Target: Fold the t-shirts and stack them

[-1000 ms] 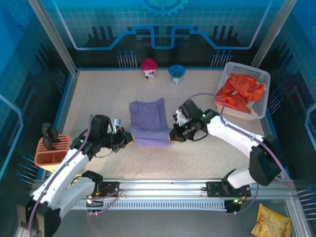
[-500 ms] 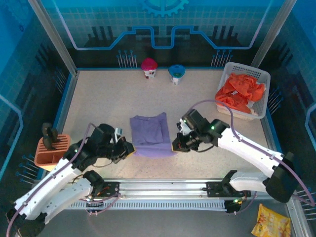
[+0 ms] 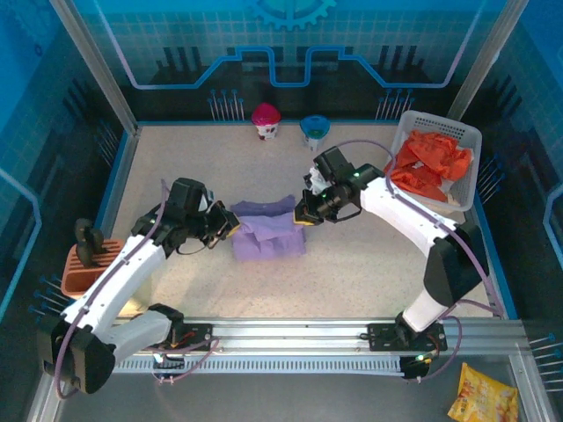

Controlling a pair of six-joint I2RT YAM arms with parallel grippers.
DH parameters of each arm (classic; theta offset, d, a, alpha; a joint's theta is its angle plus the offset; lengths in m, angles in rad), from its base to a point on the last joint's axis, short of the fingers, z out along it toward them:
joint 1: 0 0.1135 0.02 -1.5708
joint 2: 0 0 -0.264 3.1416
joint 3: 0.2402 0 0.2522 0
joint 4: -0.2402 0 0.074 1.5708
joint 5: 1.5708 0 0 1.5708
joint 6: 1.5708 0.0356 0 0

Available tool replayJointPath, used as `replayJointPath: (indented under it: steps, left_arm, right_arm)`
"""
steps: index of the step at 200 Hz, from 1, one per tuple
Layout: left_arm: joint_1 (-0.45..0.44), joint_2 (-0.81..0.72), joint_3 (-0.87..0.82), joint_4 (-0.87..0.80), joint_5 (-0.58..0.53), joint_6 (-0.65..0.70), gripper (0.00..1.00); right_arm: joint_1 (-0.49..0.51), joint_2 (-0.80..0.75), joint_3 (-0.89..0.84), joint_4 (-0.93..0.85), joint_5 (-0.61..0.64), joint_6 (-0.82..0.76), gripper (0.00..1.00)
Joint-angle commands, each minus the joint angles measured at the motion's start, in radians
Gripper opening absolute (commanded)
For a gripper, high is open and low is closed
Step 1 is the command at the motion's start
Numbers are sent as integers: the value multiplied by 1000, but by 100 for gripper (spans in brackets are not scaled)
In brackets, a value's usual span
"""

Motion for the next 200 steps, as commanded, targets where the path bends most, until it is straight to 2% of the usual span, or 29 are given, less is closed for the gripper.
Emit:
replayJointPath:
  steps: [1, 88, 169, 196, 200]
  left_arm:
    - [34, 38, 17, 60, 37, 44, 0]
    - [150, 200, 44, 181, 92, 82, 0]
    - [199, 336, 137, 222, 118, 111, 0]
    - [245, 419, 151, 283, 116, 112, 0]
    - [254, 441, 155, 302, 117, 110, 6]
  right_arm:
    - [-21, 60, 67, -5, -48, -39, 0]
    - [-73, 234, 269, -24, -70, -57, 0]
    - [-97, 371, 424, -23, -107, -67, 0]
    - [-112, 458, 492, 40, -136, -42, 0]
    - [-116, 476, 507, 59, -140, -34, 0]
